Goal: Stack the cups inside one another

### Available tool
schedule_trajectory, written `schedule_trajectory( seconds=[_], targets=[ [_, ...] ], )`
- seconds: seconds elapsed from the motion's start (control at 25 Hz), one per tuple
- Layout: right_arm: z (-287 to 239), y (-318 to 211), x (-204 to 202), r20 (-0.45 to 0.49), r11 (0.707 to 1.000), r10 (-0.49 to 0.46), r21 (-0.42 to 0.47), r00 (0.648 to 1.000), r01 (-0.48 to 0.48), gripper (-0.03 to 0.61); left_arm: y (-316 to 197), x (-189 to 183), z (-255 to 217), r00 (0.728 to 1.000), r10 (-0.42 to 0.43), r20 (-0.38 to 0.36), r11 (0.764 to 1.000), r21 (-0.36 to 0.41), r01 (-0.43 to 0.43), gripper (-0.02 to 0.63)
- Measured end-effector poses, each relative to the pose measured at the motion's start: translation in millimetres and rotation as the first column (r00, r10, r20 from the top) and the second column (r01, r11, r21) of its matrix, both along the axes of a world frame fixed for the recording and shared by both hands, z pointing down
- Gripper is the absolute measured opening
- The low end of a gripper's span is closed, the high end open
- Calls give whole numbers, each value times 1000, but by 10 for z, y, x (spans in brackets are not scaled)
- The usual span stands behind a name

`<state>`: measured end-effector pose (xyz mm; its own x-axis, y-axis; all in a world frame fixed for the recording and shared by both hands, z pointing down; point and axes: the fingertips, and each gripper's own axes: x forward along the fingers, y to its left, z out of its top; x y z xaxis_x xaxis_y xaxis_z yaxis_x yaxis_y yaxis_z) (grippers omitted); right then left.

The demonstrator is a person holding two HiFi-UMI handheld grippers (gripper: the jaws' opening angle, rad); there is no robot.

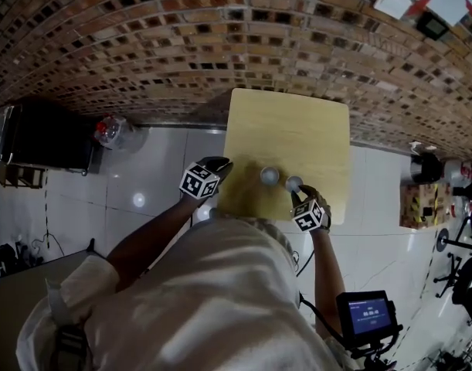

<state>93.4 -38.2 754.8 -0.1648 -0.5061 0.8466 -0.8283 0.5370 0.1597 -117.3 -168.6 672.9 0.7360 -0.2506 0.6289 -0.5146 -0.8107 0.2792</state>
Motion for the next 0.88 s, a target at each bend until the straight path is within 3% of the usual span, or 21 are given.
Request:
schedule_trajectory(
  seconds=[0.2, 0.48, 0.6, 0.72, 0.88],
  targets=[
    [327, 35, -165, -57, 985, -143, -108, 988, 137, 107, 18, -71, -33, 1000, -20, 2, 1000, 9, 20, 81],
    [614, -5, -266, -97, 961, -218, -197, 971, 196, 107, -26, -258, -56, 996, -88, -5, 996, 9, 88, 81],
    [556, -87, -280, -141, 963, -228, -181, 963, 202, 108, -31, -348, -55, 994, -110, -3, 994, 10, 110, 81],
    [374, -228, -394, -200, 962, -268, -108, 942, 251, 110, -47, -440, -58, 991, -135, -3, 991, 10, 135, 81],
    [402, -286, -708, -222, 920, -391, -100, 893, 378, 110, -46, -544, -53, 986, -167, -2, 986, 9, 167, 81]
  ],
)
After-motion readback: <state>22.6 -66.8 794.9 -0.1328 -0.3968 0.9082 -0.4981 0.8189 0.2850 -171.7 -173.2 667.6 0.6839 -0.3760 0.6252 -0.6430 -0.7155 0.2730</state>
